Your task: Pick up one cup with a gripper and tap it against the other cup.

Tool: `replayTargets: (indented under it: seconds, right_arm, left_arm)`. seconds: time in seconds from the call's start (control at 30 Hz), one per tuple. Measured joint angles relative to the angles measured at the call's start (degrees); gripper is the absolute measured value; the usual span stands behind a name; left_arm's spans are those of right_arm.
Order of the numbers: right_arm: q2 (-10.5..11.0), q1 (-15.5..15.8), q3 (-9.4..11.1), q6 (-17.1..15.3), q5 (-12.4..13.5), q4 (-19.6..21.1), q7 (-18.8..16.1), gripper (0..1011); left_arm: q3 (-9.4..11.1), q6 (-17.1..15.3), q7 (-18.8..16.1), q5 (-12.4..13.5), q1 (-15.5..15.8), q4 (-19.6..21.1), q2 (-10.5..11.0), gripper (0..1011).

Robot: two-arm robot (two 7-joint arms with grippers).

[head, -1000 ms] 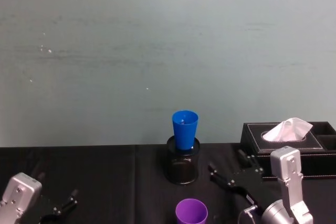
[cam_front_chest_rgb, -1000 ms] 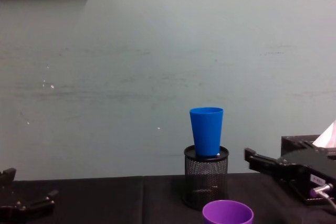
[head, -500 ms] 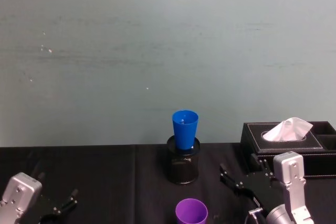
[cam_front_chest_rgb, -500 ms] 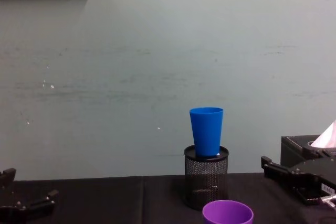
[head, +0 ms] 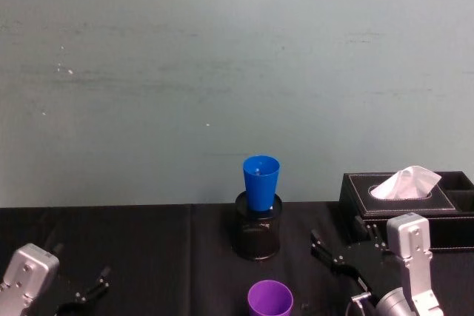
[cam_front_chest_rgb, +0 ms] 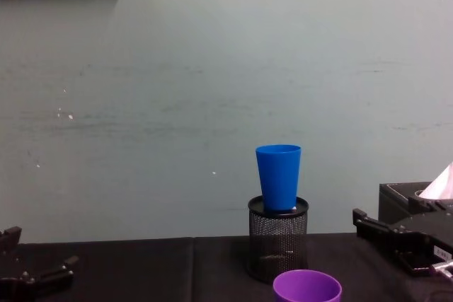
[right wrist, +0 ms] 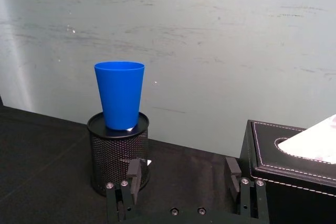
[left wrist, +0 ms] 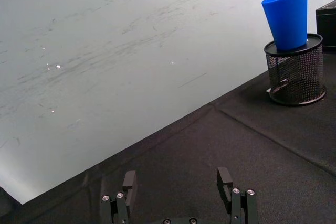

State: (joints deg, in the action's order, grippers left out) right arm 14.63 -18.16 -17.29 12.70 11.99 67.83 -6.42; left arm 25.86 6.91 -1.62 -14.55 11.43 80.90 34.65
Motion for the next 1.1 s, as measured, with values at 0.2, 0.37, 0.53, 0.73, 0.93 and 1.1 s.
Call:
replayTargets:
  seconds: [0.2,0.37,0.53,0.73,0.93,1.1]
  right_arm:
    - [0.0,0.0,0.0,0.0,0.1,0.0,0.0,1003]
    - [0.0,0.0,0.0,0.0,0.1,0.1,0.1,1003]
    - [0.0,0.1,0.0,0.0,0.1,0.1,0.1,1003]
    - [0.0,0.1,0.0,0.0,0.1,0.1,0.1,1003]
    - [0.0,0.1,0.0,0.0,0.1,0.1,0.1,1003]
    - [0.0,0.1,0.0,0.0,0.1,0.1,0.1,1003]
  left_arm:
    - [0.0,0.0,0.0,0.0,0.0,0.0,0.0,1000]
    - [0.0,0.0,0.0,0.0,0.0,0.0,0.0,1000]
    - [0.0,0.0,0.0,0.0,0.0,0.0,0.0,1000]
    - [0.0,0.0,0.0,0.0,0.0,0.0,0.0,1000]
    - [0.0,0.0,0.0,0.0,0.0,0.0,0.0,1000]
    - [0.0,0.0,0.0,0.0,0.0,0.0,0.0,1000]
